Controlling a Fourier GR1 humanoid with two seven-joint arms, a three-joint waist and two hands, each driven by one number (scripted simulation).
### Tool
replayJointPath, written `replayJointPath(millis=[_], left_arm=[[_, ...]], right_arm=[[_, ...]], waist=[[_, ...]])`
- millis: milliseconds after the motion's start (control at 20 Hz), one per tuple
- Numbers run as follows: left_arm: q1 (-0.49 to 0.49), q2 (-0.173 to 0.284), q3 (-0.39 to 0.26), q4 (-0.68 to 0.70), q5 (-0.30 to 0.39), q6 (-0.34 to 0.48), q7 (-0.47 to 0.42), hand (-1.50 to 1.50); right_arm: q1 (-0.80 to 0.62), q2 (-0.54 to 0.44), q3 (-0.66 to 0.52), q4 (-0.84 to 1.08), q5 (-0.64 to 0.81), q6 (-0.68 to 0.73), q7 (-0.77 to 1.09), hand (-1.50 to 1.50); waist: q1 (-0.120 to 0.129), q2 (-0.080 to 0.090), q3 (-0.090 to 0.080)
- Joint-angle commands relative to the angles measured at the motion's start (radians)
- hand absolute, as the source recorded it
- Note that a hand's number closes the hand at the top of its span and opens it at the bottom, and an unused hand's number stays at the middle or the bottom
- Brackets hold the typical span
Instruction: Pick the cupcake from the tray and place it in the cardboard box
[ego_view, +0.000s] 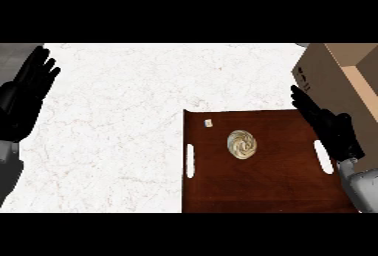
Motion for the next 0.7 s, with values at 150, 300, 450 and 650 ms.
replayJointPath(millis=[150,300,450,650], left_arm=[[0.14,-0.01,0.034,-0.078,0.021,0.006,0.038,0.0],[0.179,-0.076,-0.018,-0.024,0.054,-0.01,0.046,0.0],[0.216,-0.088,0.008,-0.004,0.064,-0.021,0.007,0.0],[0.258,-0.094,0.024,-0.075,0.071,-0.015,0.022,0.0]], right_arm=[[-0.065,0.047,-0.097,-0.063,-0.116,0.092,-0.062,-1.5],[-0.128,-0.117,-0.149,-0.052,0.164,-0.099,-0.124,-1.5],[-0.021,0.135,-0.227,-0.108,0.025,-0.199,-0.377,-1.5],[0.084,0.1,-0.184,-0.262,0.073,-0.112,-0.511,-1.5]], waist=[[0.006,0.016,-0.026],[-0.021,0.008,-0.034],[-0.023,0.018,-0.024],[-0.019,0.013,-0.026]])
